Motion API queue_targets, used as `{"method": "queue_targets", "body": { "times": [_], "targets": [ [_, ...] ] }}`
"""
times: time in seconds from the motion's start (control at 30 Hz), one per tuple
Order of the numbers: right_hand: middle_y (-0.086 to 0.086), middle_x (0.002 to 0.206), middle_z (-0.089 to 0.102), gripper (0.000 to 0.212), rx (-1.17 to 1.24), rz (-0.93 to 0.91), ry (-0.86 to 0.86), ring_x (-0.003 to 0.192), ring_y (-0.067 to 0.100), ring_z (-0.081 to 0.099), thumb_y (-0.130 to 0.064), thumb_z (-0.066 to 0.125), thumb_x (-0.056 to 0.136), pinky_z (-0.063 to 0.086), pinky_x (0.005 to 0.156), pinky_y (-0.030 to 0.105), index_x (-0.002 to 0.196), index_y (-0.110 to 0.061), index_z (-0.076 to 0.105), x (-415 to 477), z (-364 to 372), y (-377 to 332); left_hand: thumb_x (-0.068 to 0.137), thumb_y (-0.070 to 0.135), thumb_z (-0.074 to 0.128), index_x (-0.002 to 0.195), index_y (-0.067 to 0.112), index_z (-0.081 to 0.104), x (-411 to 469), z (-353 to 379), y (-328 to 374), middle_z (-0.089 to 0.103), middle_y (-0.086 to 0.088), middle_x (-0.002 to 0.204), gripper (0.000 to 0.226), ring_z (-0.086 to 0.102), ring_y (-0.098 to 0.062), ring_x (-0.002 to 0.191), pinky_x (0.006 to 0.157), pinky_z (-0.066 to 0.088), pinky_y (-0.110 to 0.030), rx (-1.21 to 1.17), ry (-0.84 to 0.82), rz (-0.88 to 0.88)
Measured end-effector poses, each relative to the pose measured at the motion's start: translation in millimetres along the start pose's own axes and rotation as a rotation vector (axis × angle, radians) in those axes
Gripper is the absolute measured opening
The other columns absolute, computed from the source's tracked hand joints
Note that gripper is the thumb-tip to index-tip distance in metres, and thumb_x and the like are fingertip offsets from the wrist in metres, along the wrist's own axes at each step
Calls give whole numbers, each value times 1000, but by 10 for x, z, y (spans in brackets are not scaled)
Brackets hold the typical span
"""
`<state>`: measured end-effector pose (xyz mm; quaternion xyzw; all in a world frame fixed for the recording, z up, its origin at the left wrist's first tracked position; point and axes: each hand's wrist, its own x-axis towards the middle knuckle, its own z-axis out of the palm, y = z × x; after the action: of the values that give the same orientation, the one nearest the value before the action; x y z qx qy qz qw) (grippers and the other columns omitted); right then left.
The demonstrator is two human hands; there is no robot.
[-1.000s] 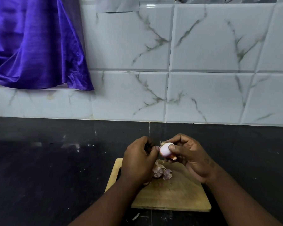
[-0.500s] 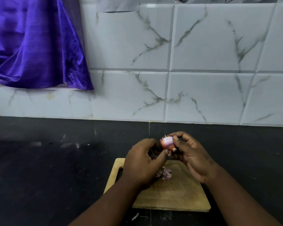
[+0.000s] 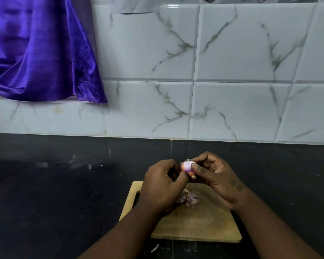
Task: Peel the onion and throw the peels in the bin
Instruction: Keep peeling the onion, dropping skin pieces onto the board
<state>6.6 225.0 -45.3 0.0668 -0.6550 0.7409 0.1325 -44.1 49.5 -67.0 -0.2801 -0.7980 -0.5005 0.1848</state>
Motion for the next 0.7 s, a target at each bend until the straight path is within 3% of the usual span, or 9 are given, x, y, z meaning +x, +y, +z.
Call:
{"method": "queue_targets", "body": {
  "times": [0.13,0.33,0.57,0.7],
  "targets": [
    [28,115,72,23,51,14,-5,104,39,71,-10,74,83,60,90,48,103,0,67,-11,19,-7,90,25,64,75,27,67,17,-3,-42,63,6,68,16,60,-11,66,58,50,-37,-18,4,-15],
    [28,112,73,14,27,5,19,100,36,71,-13,76,82,58,91,48,94,-8,72,-17,31,-18,91,47,61,77,30,66,-12,-7,11,61,8,69,22,58,-10,66,56,45,-31,-26,-26,20],
    [24,107,74,7,66,22,11,97,34,70,-12,74,83,59,88,47,90,-10,73,-29,49,-28,93,21,66,77,25,69,13,-6,-9,63,6,69,18,59,-12,66,58,49,-35,-7,-7,-3],
    [27,110,73,10,59,22,14,97,34,70,-11,73,85,59,87,47,94,-6,70,-30,36,-35,96,37,62,77,27,65,-11,0,13,60,7,69,21,58,-12,66,56,47,-36,-24,-24,22]
  ]
}}
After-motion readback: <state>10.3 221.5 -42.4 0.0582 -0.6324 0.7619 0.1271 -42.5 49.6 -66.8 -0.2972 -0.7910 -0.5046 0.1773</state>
